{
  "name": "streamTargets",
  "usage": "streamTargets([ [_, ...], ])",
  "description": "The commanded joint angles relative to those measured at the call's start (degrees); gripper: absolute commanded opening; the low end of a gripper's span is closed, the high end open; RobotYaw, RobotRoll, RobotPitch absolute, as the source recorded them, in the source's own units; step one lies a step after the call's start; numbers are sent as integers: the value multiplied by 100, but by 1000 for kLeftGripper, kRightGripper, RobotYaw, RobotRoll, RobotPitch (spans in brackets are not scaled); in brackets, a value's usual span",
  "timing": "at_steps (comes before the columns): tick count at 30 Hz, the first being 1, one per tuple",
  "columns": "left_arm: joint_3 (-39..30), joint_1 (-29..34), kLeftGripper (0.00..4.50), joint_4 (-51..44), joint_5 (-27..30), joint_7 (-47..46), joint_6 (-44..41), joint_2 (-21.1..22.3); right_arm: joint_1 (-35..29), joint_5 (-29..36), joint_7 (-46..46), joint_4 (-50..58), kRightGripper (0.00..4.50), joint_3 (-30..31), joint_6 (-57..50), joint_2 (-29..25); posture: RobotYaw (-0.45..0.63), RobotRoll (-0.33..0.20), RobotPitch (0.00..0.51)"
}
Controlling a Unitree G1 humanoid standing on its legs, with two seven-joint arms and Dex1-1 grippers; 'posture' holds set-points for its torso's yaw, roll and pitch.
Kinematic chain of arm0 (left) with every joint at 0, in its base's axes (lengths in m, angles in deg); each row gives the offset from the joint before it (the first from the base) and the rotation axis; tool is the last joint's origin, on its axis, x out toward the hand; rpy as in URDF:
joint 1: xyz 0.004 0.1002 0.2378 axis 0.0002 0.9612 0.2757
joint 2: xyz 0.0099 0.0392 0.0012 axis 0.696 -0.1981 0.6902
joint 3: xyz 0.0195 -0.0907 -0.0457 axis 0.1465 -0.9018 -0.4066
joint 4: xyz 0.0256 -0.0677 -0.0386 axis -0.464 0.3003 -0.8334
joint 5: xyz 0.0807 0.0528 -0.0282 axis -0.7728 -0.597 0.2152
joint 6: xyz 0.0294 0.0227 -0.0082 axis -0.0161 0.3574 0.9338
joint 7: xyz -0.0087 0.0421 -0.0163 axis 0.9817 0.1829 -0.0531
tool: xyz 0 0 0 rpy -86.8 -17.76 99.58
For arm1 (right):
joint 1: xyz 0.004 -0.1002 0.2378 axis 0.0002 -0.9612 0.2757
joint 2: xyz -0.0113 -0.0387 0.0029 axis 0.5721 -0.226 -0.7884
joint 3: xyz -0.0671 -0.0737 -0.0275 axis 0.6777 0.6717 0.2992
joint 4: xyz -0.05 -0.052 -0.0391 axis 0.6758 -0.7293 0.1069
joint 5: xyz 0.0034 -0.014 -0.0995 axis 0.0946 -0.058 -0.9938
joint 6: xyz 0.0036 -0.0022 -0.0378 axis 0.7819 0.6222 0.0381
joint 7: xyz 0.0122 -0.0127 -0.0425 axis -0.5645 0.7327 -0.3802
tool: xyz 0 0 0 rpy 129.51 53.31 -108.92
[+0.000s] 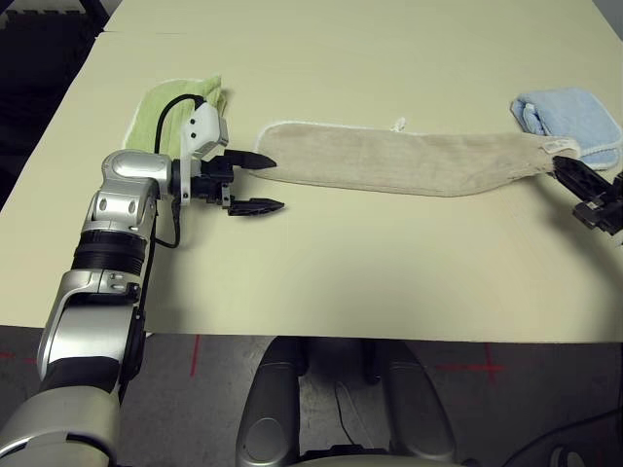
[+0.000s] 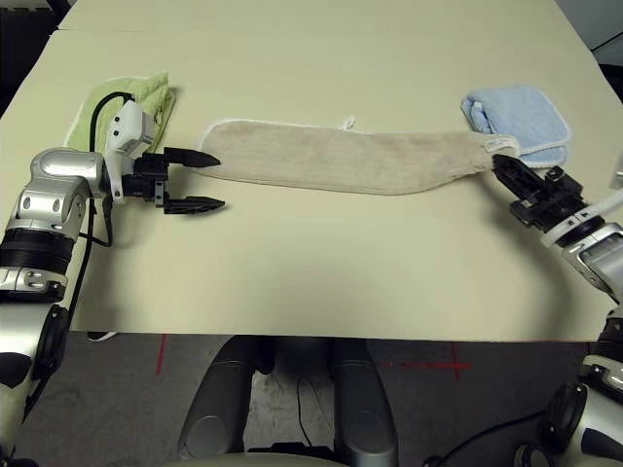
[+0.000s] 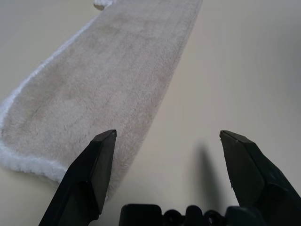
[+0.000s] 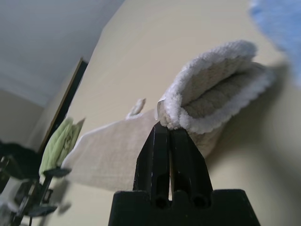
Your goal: Fold the towel and set it aside.
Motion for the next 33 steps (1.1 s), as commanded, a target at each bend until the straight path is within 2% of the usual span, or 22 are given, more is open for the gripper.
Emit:
streamTargets([
  [1,75,-9,4500,11,-8,59,48,11,145,-172,376,248,28,331,36,-125,-53,0,327],
  [14,55,-39,4500,41,-14,28,62,37,684,-658,1238,602,28,1319,-47,-400,-39,0,328],
  [22,42,-31,4500,38,-2,-4,69,15,895,-1282,1089,1041,28,2165,121,-101,-37,0,329],
  [28,29,5,4500,-6,5,-20,52,38,906,-1565,747,1109,28,2310,21,155,-26,0,331],
  [33,16,29,4500,-27,8,-24,40,68,897,-1658,855,1121,28,2445,-56,176,-17,0,333],
])
